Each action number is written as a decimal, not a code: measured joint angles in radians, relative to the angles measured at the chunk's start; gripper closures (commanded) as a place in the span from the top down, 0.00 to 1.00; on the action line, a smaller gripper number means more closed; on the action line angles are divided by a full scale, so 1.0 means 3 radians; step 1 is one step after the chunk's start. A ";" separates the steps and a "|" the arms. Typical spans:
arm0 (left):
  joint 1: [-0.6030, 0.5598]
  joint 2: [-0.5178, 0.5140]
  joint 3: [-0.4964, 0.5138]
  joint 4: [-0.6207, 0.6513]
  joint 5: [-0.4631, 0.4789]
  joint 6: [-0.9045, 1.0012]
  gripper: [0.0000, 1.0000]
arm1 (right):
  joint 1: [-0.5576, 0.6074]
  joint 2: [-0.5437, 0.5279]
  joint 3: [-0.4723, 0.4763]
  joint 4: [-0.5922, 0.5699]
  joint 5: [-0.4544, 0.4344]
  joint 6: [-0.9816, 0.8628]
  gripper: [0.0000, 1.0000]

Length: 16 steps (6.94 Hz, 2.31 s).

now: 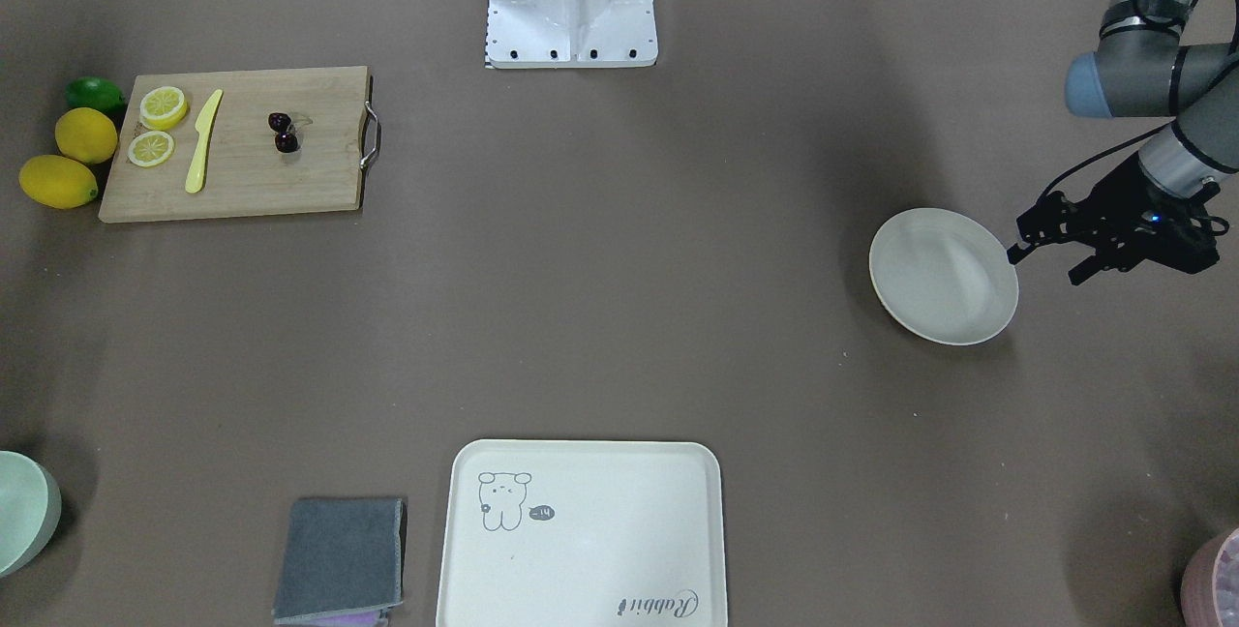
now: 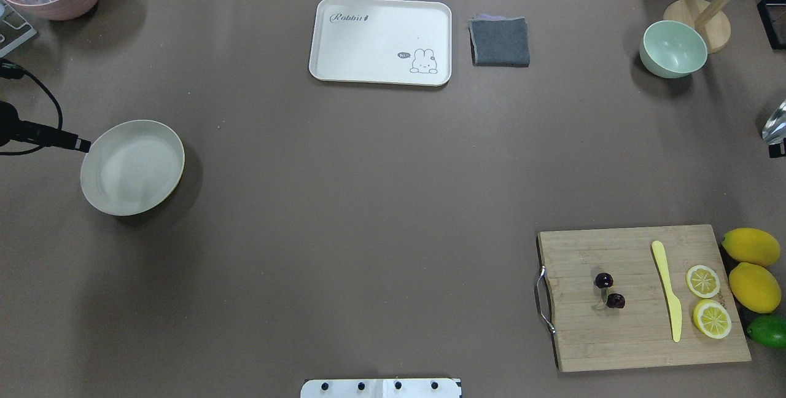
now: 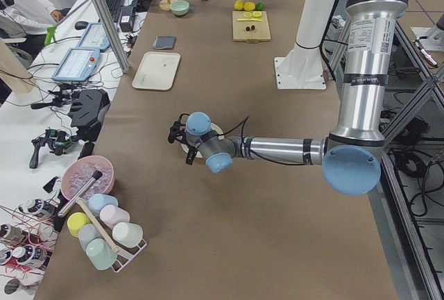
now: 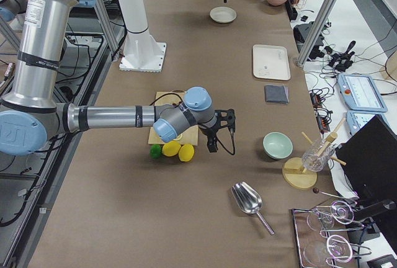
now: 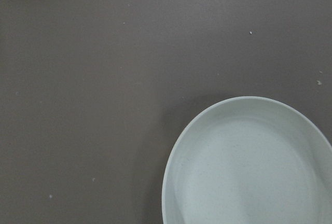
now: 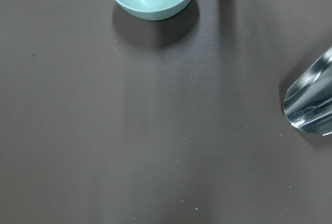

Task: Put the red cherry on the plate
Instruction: 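Reach the left gripper to the rim of the white bowl and grasp it, then carry the white bowl with the left gripper to the table centre and release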

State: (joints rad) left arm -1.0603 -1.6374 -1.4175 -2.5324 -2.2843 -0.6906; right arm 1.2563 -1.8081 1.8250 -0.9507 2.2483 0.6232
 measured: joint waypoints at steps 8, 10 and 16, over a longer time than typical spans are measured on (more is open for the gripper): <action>0.0277 -0.0071 0.0073 -0.0134 0.0097 -0.0038 0.00 | -0.0092 0.0013 0.0044 0.0004 -0.0035 0.0013 0.99; 0.0285 -0.0087 -0.0192 -0.0146 0.0089 -0.0463 0.00 | -0.0092 0.0010 0.0047 0.0007 -0.0030 0.0009 0.99; 0.1360 -0.1070 -0.0950 0.1227 0.1081 -0.1829 0.00 | -0.0092 0.0009 0.0095 0.0004 -0.0005 0.0056 0.99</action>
State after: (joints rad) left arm -0.6524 -1.9585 -1.7024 -2.1644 -1.9599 -1.2392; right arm 1.2287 -1.8055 1.8534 -0.9494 2.2466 0.6401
